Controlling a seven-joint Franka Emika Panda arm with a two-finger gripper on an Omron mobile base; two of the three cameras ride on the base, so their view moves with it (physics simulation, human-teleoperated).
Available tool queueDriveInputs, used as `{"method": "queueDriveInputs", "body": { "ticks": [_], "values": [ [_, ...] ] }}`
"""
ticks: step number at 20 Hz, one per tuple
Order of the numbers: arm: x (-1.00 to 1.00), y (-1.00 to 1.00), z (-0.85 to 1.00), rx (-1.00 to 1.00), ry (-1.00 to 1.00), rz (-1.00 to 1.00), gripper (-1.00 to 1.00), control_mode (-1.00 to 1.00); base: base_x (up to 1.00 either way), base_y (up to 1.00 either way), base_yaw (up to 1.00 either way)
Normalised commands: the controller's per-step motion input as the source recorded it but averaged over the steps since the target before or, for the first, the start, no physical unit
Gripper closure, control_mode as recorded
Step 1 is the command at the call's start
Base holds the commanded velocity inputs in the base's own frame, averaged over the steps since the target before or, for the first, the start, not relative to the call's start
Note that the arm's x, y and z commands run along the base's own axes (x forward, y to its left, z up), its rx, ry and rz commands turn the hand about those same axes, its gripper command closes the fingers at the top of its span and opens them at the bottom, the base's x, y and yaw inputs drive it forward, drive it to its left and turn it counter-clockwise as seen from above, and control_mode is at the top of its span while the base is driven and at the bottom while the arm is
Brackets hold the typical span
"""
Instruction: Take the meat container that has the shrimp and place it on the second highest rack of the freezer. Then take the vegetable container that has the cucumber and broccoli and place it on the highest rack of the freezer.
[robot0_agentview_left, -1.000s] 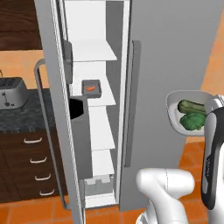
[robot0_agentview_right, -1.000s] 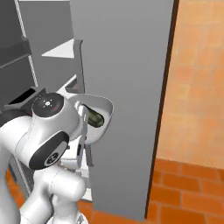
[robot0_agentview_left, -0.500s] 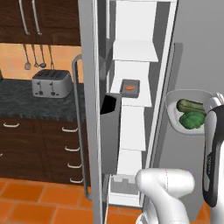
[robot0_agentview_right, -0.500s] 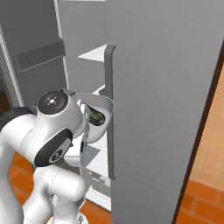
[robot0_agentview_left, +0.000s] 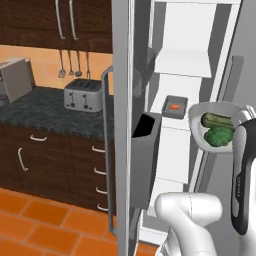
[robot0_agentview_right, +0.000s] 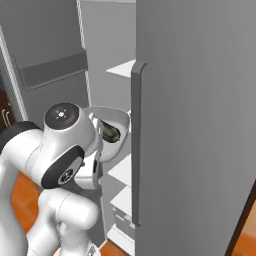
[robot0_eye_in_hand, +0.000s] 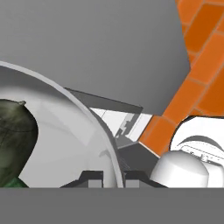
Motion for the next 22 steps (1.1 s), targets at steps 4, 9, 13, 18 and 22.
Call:
{"method": "queueDriveInputs", "body": {
  "ticks": [4, 9, 13, 18, 22],
  "values": [
    [0.0, 0.0, 0.0, 0.0, 0.0, 0.0, 1.0, 1.0, 0.43, 0.3, 0.25],
    [0.0, 0.0, 0.0, 0.0, 0.0, 0.0, 1.0, 1.0, 0.47, 0.25, 0.29],
    [0.36, 0.27, 0.28, -0.01, 0.01, 0.03, 1.0, -1.0, 0.14, 0.04, 0.05],
    [0.3, 0.0, 0.66, 0.0, -0.01, -0.13, 1.0, -1.0, 0.0, 0.0, 0.0],
    [0.3, 0.0, 0.54, 0.0, -0.13, -0.19, 1.0, -1.0, 0.0, 0.0, 0.0]
  ]
}}
